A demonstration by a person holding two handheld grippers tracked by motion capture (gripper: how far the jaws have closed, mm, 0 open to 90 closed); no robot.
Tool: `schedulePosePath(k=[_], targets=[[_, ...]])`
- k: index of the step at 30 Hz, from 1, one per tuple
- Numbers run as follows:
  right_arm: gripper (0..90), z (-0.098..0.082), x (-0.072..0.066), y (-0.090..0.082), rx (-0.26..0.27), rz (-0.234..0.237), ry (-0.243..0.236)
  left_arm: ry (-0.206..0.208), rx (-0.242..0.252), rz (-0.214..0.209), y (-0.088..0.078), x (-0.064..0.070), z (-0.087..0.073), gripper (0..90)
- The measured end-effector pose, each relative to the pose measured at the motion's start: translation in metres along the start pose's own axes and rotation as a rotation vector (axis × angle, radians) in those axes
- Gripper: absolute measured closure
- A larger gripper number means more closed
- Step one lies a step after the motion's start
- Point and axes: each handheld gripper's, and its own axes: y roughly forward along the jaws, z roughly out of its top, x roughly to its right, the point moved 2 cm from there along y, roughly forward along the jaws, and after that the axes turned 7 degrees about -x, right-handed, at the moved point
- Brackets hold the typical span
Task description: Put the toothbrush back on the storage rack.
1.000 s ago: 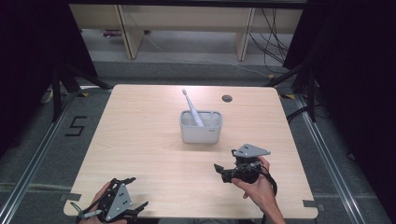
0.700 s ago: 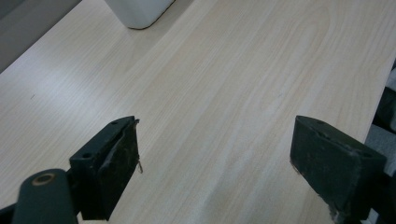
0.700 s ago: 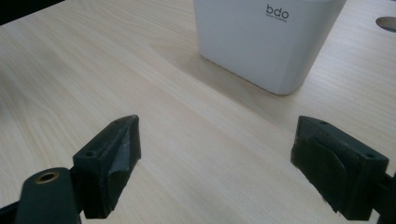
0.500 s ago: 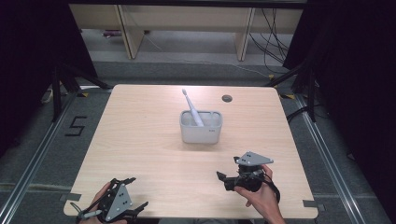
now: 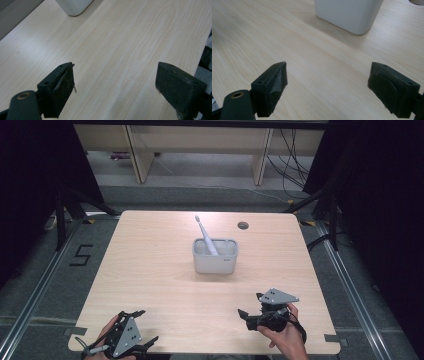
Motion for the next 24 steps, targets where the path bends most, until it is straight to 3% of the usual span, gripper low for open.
schedulePosePath(k=[3,7,8,9,10,16,17,19,20,24], targets=[[16.4,-0.004,-0.001,-0.002,-0.009,0.003,0.02,-0.003,0.003,-0.004,0.0,0.001,0.0,15.0],[16.4,-0.009,0.001,-0.003,-0.01,-0.004,0.005,-0.013,0.01,-0.003,0.0,0.001,0.0,15.0],[16.4,-0.01,-0.001,-0.003,-0.02,0.002,0.032,-0.012,0.01,-0.003,0.0,0.001,0.0,15.0],[16.4,-0.011,0.001,-0.002,-0.01,0.007,0.01,-0.009,0.009,-0.002,0.0,0.001,0.0,15.0],[16.4,-0.012,0.0,-0.004,-0.018,0.002,0.027,-0.008,0.011,0.002,0.0,0.001,0.0,15.0],[16.4,-0.019,-0.001,-0.007,-0.02,0.004,0.027,-0.015,0.017,0.001,0.001,0.002,0.0,15.0],[16.4,-0.019,0.0,-0.007,-0.015,-0.005,0.01,-0.015,0.016,0.001,0.001,0.002,0.0,15.0],[16.4,-0.022,-0.002,-0.008,-0.027,0.002,0.037,-0.015,0.017,0.001,0.001,0.002,0.0,15.0],[16.4,-0.023,-0.001,-0.009,-0.025,0.002,0.021,-0.015,0.017,0.001,0.001,0.002,0.0,15.0],[16.4,-0.028,-0.002,-0.011,-0.031,0.002,0.033,-0.015,0.018,0.0,0.001,0.002,0.0,15.0]])
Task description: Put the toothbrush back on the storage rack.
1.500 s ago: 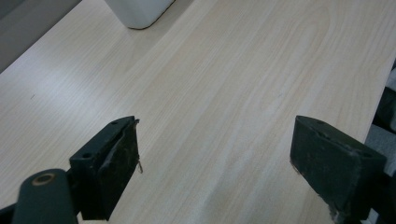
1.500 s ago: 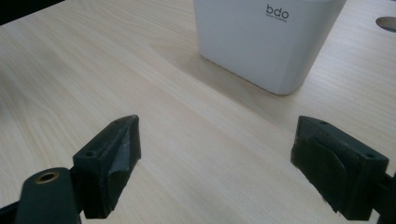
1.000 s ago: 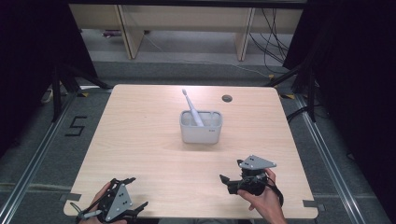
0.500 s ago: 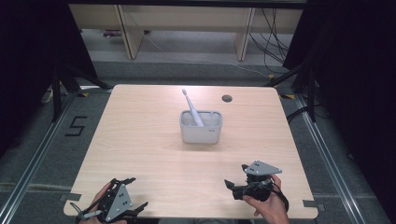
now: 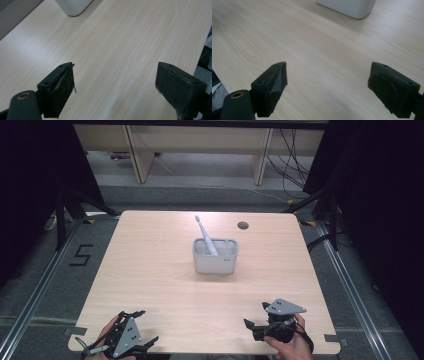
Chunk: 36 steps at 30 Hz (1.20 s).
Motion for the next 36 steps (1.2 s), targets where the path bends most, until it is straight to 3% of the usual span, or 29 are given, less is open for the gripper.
schedulePosePath(k=[1,3,5,6,8,9,10,13,14,15,16,18,19,27,29,30,32,33,36], targets=[[16.3,-0.001,0.001,0.0,0.008,-0.003,-0.019,0.001,-0.001,0.0,0.0,0.0,0.0,15.0],[16.3,-0.003,0.0,-0.001,-0.001,-0.001,0.0,0.003,-0.002,-0.001,0.0,0.0,0.0,15.0],[16.4,-0.005,0.0,-0.001,0.0,-0.002,-0.009,0.004,-0.003,-0.004,0.0,0.001,0.0,15.0],[16.3,-0.006,0.0,-0.001,0.009,-0.012,-0.019,0.028,-0.023,0.005,-0.001,-0.001,0.0,15.0],[16.4,-0.008,-0.001,-0.003,-0.004,-0.014,-0.007,0.029,-0.023,0.005,-0.001,-0.001,0.0,15.0],[16.4,-0.009,-0.001,-0.003,-0.005,0.002,-0.013,0.03,-0.024,0.006,-0.001,-0.001,0.0,15.0],[16.4,-0.01,0.0,-0.004,0.006,-0.032,-0.027,0.025,-0.018,-0.001,-0.001,-0.001,0.0,15.0],[16.4,-0.012,-0.002,-0.006,0.001,-0.01,0.013,0.024,-0.02,-0.002,-0.001,0.0,0.0,15.0],[16.4,-0.013,0.001,-0.006,0.005,-0.029,-0.023,0.023,-0.02,0.0,-0.001,0.0,0.0,15.0],[16.4,-0.014,0.001,-0.006,0.006,-0.027,-0.026,0.023,-0.02,0.0,-0.001,0.0,0.0,15.0],[16.4,-0.015,0.0,-0.007,-0.008,-0.018,-0.005,0.023,-0.02,0.0,-0.001,0.0,0.0,15.0],[16.4,-0.017,0.001,-0.007,-0.005,-0.018,-0.014,0.023,-0.02,0.0,-0.001,0.0,0.0,15.0],[16.4,-0.018,-0.001,-0.008,-0.014,-0.018,0.011,0.024,-0.021,-0.002,-0.001,0.0,0.0,15.0],[16.4,-0.022,-0.001,-0.008,-0.009,-0.025,-0.039,0.031,-0.026,0.005,-0.002,-0.001,0.0,15.0],[16.4,-0.022,-0.002,-0.007,-0.018,0.005,-0.023,0.032,-0.028,0.005,-0.002,-0.001,0.0,15.0],[16.4,-0.022,-0.001,-0.008,-0.016,0.005,-0.036,0.032,-0.029,0.005,-0.002,-0.001,0.0,15.0],[16.4,-0.024,-0.003,-0.009,-0.017,-0.02,-0.004,0.031,-0.03,0.005,-0.001,-0.001,-0.001,15.0],[16.4,-0.024,-0.001,-0.009,-0.013,-0.029,-0.026,0.031,-0.03,0.004,-0.001,-0.001,-0.001,15.0],[16.4,-0.024,-0.001,-0.007,-0.011,-0.012,-0.02,0.031,-0.029,0.005,-0.002,-0.001,-0.001,15.0]])
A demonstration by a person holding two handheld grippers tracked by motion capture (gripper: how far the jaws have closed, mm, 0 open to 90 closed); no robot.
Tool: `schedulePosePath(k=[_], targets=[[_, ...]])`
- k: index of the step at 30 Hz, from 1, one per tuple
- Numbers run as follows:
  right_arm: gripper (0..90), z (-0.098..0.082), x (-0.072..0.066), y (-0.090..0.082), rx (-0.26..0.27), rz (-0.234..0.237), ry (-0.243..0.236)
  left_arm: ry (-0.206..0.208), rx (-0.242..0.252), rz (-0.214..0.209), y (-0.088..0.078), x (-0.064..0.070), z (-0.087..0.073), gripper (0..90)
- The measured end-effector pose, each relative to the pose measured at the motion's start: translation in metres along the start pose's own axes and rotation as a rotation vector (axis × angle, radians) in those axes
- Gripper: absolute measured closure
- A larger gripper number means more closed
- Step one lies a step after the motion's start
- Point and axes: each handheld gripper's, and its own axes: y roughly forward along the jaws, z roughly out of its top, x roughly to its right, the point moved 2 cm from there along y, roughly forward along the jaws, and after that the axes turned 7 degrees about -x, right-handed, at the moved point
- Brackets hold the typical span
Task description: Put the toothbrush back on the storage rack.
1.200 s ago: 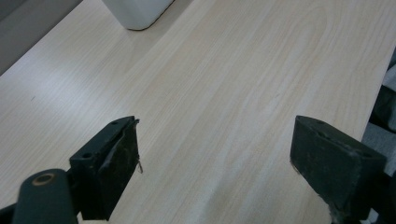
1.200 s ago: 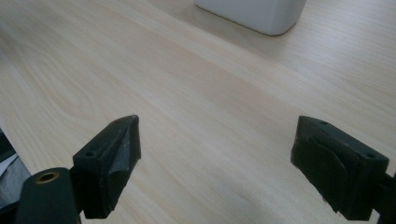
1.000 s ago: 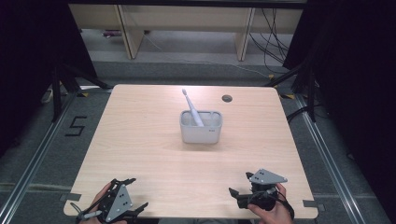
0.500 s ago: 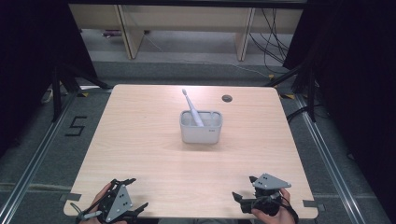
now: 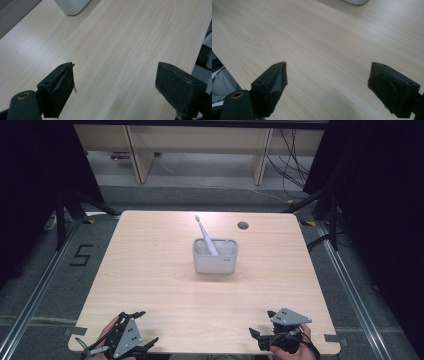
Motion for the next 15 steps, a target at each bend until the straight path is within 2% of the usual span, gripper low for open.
schedulePosePath(k=[12,15], targets=[[16.4,0.0004,0.0008,-0.0009,0.0,-0.018,-0.008,-0.013,0.008,-0.007,0.0002,0.001,-0.0003,15.0],[16.4,0.0005,0.0009,0.0003,0.003,0.006,-0.004,-0.015,0.009,-0.004,0.0002,0.0013,-0.0005,15.0]])
